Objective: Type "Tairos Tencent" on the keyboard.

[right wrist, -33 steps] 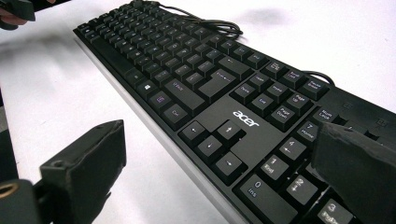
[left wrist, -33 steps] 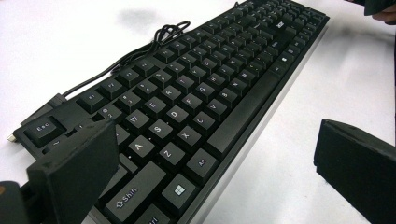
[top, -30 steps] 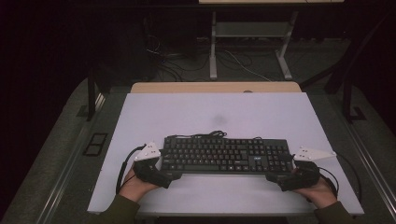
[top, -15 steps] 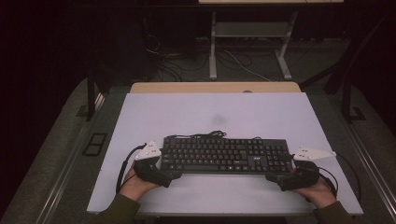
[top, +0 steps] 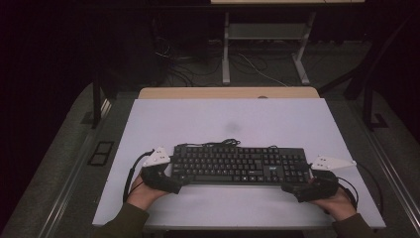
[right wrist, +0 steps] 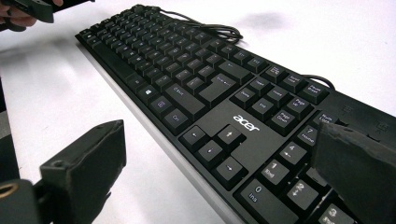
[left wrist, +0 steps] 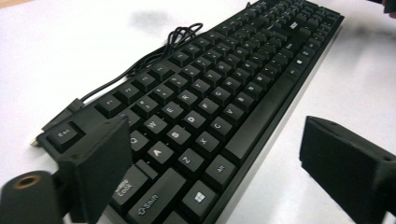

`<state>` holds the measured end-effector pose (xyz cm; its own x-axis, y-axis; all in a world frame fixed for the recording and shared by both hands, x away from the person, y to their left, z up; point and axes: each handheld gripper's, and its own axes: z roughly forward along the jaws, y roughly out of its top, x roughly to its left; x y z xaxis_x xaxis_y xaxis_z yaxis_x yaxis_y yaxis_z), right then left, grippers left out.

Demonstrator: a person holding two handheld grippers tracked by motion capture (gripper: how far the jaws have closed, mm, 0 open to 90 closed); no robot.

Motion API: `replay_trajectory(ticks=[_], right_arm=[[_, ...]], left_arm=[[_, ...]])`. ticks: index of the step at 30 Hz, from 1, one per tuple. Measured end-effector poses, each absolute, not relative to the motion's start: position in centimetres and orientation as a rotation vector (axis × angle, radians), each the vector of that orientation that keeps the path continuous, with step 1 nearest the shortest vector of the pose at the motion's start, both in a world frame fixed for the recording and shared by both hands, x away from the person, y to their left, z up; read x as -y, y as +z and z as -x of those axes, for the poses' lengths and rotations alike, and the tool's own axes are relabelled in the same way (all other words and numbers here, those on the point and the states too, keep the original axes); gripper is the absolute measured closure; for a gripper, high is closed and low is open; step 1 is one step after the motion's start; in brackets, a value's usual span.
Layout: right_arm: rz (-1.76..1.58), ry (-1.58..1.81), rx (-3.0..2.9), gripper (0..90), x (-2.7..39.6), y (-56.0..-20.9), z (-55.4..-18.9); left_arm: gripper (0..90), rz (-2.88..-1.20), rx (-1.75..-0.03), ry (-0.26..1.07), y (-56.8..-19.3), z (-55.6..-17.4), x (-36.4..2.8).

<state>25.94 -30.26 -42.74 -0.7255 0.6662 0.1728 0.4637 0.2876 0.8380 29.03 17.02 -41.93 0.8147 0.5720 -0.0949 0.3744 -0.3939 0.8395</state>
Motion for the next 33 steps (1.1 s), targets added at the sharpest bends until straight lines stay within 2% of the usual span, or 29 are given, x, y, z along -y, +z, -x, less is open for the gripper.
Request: replay_trajectory(ticks=[8, 14, 15, 17, 18, 30, 32, 33], right_arm=[[-1.044, 1.415, -2.344, 2.5, 30.2, -42.7, -26.0], [-1.050, 1.415, -2.346, 2.5, 30.2, -42.7, -26.0], [-1.050, 1.415, -2.346, 2.5, 30.2, -42.7, -26.0], [-1.048, 1.417, -2.345, 2.5, 30.2, -42.8, -26.1], [-1.046, 1.416, -2.347, 2.5, 30.2, -42.8, -26.1], [-1.047, 1.416, -2.350, 2.5, 30.0, -42.8, -26.1], [-1.046, 1.416, -2.350, 2.5, 30.0, -42.8, -26.1], [-1.043, 1.416, -2.350, 2.5, 30.0, -42.8, -26.1]], left_arm=[[19.6, -2.031, -0.710, 0.280, -41.9, -29.6, -17.5], [33.7, -2.047, -0.712, 0.283, -42.0, -29.9, -17.9], [33.7, -2.048, -0.716, 0.283, -42.0, -30.0, -18.0], [39.6, -2.060, -0.718, 0.279, -42.1, -30.1, -18.1], [45.3, -2.060, -0.723, 0.280, -42.2, -30.1, -18.2], [76.8, -2.098, -0.728, 0.248, -42.6, -30.5, -18.9], [79.1, -2.100, -0.731, 0.244, -42.6, -30.5, -18.9], [83.8, -2.104, -0.730, 0.241, -42.7, -30.5, -19.0]])
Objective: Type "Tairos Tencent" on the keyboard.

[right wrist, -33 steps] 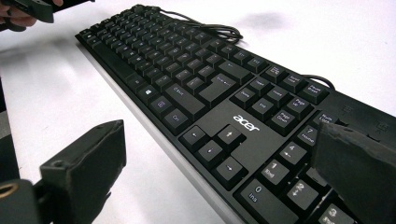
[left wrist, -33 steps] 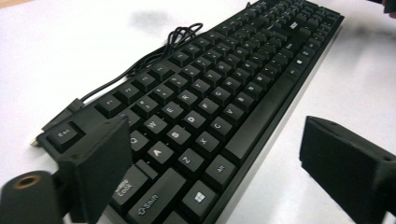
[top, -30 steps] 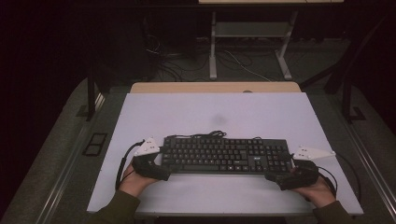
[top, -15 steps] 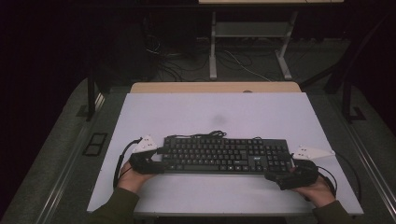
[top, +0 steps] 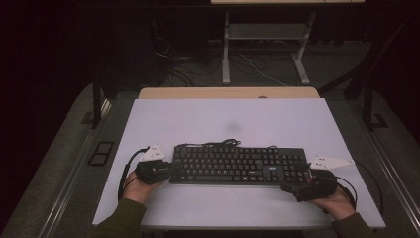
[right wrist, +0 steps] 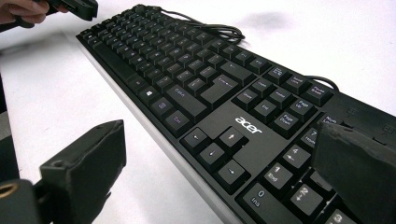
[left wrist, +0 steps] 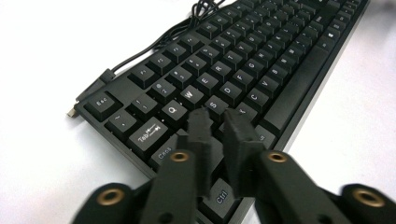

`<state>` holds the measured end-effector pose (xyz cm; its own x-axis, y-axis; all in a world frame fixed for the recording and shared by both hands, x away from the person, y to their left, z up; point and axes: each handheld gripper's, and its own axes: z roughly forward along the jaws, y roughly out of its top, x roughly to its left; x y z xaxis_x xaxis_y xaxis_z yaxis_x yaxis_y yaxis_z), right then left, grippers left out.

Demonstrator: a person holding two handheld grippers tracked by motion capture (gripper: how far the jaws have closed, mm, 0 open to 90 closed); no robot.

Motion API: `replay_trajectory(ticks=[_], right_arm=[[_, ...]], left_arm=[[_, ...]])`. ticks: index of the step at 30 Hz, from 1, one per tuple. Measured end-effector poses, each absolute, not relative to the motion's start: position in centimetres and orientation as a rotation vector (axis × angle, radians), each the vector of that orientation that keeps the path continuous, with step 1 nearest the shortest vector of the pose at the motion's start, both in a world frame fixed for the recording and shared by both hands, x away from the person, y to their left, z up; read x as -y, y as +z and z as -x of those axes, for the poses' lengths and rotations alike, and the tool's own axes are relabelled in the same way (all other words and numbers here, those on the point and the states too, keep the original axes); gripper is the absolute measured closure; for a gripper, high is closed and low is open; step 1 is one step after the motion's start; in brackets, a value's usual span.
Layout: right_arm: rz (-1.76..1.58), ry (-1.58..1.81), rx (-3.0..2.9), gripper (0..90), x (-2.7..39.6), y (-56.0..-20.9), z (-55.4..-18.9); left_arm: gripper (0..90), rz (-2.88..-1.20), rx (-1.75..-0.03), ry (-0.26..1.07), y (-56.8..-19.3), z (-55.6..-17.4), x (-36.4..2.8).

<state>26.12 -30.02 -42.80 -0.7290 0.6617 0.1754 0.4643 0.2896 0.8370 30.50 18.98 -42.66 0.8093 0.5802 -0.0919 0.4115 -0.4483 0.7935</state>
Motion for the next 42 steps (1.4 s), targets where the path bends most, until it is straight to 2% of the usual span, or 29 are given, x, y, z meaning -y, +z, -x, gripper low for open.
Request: replay_trajectory(ticks=[2, 4, 29, 42], right_arm=[[-1.042, 1.415, -2.352, 2.5, 30.0, -42.8, -26.1], [-1.044, 1.415, -2.352, 2.5, 30.0, -42.8, -26.1], [-0.987, 1.470, -2.389, 2.5, 27.0, -41.8, -28.1], [-0.939, 1.490, -2.441, 2.6, 24.0, -41.3, -29.7]], left_arm=[[88.0, -2.106, -0.733, 0.241, -42.7, -30.5, -19.0], [88.5, -2.107, -0.737, 0.244, -42.7, -30.5, -19.1], [88.6, -2.125, -0.742, 0.239, -42.9, -30.6, -18.9], [88.6, -2.132, -0.740, 0.237, -42.9, -30.6, -18.9]])
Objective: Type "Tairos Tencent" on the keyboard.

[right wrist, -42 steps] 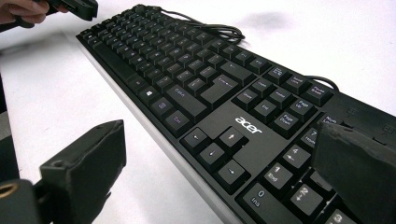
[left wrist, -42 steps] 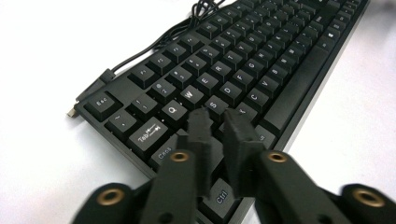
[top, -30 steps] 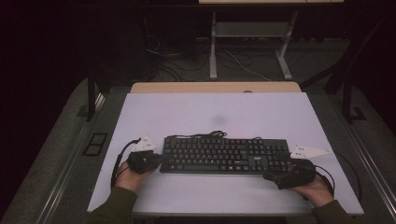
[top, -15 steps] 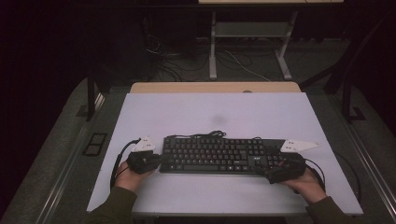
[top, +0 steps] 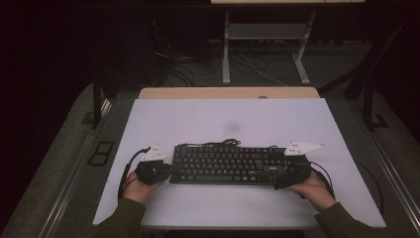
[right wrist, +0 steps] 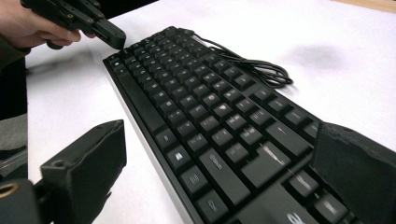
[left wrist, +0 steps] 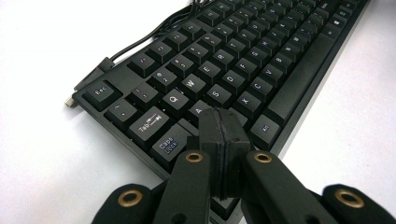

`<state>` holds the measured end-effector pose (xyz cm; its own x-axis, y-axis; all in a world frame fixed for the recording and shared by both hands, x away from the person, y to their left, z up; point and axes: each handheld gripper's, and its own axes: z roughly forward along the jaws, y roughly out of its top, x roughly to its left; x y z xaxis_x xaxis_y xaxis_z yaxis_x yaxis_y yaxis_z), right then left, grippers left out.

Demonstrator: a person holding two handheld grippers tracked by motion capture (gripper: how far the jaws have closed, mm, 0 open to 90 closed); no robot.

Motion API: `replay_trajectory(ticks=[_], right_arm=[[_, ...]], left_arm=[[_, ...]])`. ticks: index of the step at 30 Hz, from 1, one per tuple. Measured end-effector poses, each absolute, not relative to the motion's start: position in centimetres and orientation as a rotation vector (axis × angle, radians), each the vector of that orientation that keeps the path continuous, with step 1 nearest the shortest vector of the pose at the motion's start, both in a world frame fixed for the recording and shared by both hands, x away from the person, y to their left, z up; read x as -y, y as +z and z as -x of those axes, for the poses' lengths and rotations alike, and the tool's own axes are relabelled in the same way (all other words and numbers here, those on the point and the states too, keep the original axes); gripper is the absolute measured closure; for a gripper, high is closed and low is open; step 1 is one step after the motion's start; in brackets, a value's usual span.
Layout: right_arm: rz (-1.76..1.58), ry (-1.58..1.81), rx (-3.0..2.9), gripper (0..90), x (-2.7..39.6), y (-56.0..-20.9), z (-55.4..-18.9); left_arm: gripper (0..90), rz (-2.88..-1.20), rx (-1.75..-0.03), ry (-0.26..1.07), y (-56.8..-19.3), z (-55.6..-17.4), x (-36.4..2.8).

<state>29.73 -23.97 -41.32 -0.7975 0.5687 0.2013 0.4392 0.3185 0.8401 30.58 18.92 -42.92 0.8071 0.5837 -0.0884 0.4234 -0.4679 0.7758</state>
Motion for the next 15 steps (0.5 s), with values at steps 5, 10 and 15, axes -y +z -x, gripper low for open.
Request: replay_trajectory(ticks=[5, 10, 15], right_arm=[[-0.917, 1.489, -2.453, 2.6, 23.2, -41.3, -30.2], [-0.906, 1.486, -2.470, 2.7, 22.2, -41.2, -30.6], [-0.885, 1.483, -2.492, 2.6, 21.2, -41.2, -31.0]], left_arm=[[88.6, -2.144, -0.734, 0.237, -43.0, -30.6, -18.8], [88.7, -2.154, -0.736, 0.242, -43.1, -30.7, -18.7], [88.7, -2.157, -0.734, 0.249, -43.2, -30.8, -18.7]])
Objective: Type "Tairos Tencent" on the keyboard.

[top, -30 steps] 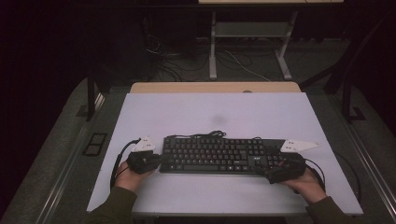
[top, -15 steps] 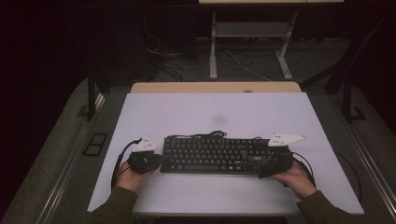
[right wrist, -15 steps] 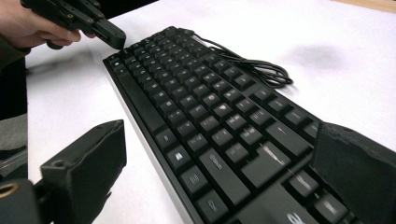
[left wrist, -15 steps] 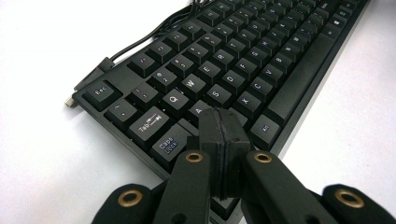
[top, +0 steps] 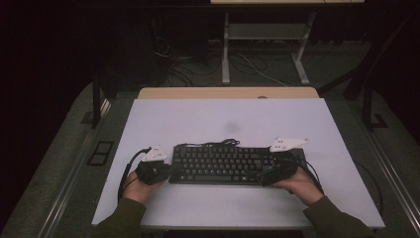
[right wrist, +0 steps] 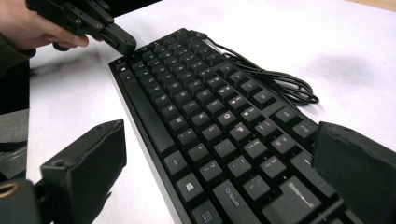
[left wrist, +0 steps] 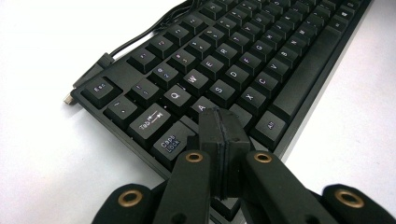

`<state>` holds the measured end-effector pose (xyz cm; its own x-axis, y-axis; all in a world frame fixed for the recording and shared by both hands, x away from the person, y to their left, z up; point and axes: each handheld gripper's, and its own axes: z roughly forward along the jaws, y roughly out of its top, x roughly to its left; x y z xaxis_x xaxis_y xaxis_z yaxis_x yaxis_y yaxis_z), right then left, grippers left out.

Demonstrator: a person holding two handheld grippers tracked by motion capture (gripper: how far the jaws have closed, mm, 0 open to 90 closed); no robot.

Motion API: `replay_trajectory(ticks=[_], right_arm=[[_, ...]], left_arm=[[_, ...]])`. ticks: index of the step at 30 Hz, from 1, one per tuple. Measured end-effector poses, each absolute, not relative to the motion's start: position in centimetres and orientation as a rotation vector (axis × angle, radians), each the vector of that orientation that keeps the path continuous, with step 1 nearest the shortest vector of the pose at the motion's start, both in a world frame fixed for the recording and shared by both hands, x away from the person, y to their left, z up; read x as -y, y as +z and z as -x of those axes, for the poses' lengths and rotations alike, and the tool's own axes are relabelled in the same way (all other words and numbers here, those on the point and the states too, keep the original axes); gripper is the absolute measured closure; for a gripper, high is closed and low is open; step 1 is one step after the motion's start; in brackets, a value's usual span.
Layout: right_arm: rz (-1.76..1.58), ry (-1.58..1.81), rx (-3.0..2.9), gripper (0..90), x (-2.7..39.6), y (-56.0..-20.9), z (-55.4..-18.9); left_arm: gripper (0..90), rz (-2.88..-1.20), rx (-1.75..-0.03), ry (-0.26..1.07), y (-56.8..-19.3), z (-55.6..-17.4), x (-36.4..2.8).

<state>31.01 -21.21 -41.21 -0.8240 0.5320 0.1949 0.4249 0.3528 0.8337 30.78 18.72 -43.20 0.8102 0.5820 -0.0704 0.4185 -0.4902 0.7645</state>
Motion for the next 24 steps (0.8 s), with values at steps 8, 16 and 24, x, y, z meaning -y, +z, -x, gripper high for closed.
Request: replay_trajectory(ticks=[8, 16, 24], right_arm=[[-0.863, 1.485, -2.514, 2.6, 20.0, -41.2, -31.5], [-0.848, 1.492, -2.524, 2.6, 18.9, -41.2, -32.0], [-0.826, 1.487, -2.547, 7.0, 17.6, -41.0, -32.6]], left_arm=[[88.7, -2.168, -0.735, 0.254, -43.4, -30.9, -18.6], [88.7, -2.199, -0.720, 0.259, -43.5, -31.0, -18.6], [88.8, -2.199, -0.719, 0.257, -43.7, -31.0, -18.4]])
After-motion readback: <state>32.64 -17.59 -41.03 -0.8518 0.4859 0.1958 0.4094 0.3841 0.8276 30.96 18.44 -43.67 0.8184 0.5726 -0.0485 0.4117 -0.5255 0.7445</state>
